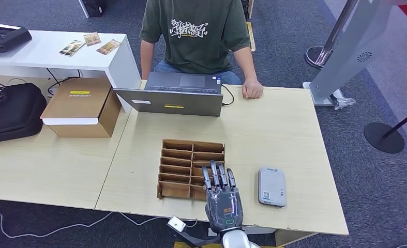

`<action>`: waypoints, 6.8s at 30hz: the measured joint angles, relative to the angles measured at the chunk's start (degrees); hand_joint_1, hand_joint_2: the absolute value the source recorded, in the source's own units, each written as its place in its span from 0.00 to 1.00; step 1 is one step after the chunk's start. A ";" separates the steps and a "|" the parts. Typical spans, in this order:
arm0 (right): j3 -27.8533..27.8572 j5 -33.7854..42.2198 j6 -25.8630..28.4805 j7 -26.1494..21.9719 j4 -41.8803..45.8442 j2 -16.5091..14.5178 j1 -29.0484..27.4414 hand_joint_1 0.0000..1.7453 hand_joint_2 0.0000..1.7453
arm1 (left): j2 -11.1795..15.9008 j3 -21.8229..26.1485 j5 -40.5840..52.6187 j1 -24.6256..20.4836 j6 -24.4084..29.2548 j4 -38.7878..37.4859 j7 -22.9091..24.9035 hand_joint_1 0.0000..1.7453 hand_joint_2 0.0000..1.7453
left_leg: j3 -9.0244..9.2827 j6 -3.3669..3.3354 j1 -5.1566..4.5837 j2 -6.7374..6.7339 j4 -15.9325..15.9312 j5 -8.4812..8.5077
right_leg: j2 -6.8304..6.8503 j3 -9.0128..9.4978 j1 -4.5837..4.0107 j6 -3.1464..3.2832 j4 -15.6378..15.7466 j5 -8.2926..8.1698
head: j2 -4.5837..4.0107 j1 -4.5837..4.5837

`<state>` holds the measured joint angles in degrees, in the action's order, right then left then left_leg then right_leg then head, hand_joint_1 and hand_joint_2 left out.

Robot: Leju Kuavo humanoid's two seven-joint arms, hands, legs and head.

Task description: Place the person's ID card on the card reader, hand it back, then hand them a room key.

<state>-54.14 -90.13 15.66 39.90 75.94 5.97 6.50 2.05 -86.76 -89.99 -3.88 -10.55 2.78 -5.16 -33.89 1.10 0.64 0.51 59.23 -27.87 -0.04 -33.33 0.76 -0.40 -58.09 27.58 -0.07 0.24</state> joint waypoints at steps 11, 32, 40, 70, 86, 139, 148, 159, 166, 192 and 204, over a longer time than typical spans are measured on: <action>-1.13 0.01 0.78 0.14 -1.98 0.54 0.38 0.00 1.00 | 0.20 0.07 0.11 0.07 -0.23 0.00 0.00 0.00 0.00 | 0.00 0.00 0.00 0.00 0.00 0.00 | 0.00 0.00 0.00 0.00 0.00 0.00 | 0.01 -0.01; 4.28 -0.01 -0.82 0.17 3.65 1.75 0.48 0.00 1.00 | 0.44 0.05 0.00 0.07 -0.08 0.00 0.07 0.00 0.00 | 0.00 0.00 0.00 0.00 0.00 0.00 | 0.00 0.00 0.00 0.00 0.00 0.00 | 0.01 0.00; 4.35 -0.01 -0.65 0.16 4.90 1.90 0.42 0.00 1.00 | 0.41 0.05 0.00 0.07 -0.08 0.00 0.00 0.00 0.00 | 0.00 0.00 0.00 0.00 0.00 0.00 | 0.00 0.00 0.00 0.00 0.00 0.00 | 0.01 0.00; 6.40 -0.01 -6.61 -4.59 4.69 0.83 -4.54 0.00 1.00 | 0.51 0.08 0.00 0.09 -0.05 0.00 0.17 0.00 0.00 | 0.00 0.02 0.00 0.01 0.00 -0.02 | 0.01 0.00 0.00 0.00 0.00 0.00 | 0.01 0.00; 6.93 -0.01 -3.76 -5.20 3.34 0.22 -3.55 0.00 1.00 | 0.49 0.46 0.00 0.08 0.10 0.00 0.17 0.00 0.00 | 0.00 0.02 0.00 0.01 0.00 -0.01 | 0.01 0.01 0.00 0.00 0.00 0.00 | 0.01 0.00; 5.99 -0.01 -3.60 -4.79 0.30 -1.05 -0.20 0.00 1.00 | 0.97 0.53 0.00 0.05 -0.05 0.01 0.85 0.00 0.00 | 0.00 0.02 0.00 0.01 0.00 -0.01 | 0.00 0.00 0.00 0.00 0.00 0.00 | 0.01 0.00; 6.08 -0.01 -4.30 -6.09 0.30 -1.05 -0.69 0.00 1.00 | 1.00 0.53 0.00 0.04 -0.05 0.01 0.90 0.00 0.00 | 0.01 0.02 0.00 0.01 0.00 -0.01 | 0.00 0.00 0.00 0.00 0.00 0.00 | 0.01 0.00; 8.48 -0.01 -5.82 -9.31 0.29 -1.43 -2.66 0.00 1.00 | 1.01 0.53 0.00 0.05 -0.05 0.00 0.94 0.00 0.00 | 0.00 0.02 0.00 0.01 0.00 -0.02 | 0.01 0.00 0.00 0.00 0.00 0.00 | 0.01 0.00; 8.79 -0.01 -5.71 -9.27 0.30 -1.51 -2.74 0.00 1.00 | 1.01 0.53 0.00 0.06 -0.05 0.00 0.94 0.00 0.00 | 0.00 0.02 0.00 0.01 0.00 -0.01 | 0.00 0.00 0.00 0.00 0.00 0.00 | 0.01 0.00; 9.37 -0.01 -5.36 -8.94 0.67 -1.53 -3.00 0.00 1.00 | 1.03 0.53 0.00 0.04 -0.05 0.00 0.94 0.00 0.00 | 0.00 0.02 0.00 0.00 0.00 -0.02 | 0.00 0.00 0.00 0.00 0.00 0.00 | 0.01 0.00; 9.38 -0.01 -5.13 -9.48 0.79 -1.53 -3.05 0.75 1.00 | 1.03 0.53 0.00 0.05 0.12 0.01 0.94 0.00 0.00 | 0.01 0.02 0.00 0.01 0.00 -0.01 | 0.00 0.00 0.00 0.00 0.00 0.00 | 0.01 0.00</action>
<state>-44.76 -90.14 10.54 30.42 76.73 4.44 3.44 3.08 -86.23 -89.99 -3.83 -10.43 2.78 -4.22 -33.88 1.12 0.64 0.52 59.23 -27.88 -0.03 -33.33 0.76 -0.40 -58.09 27.58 -0.07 0.24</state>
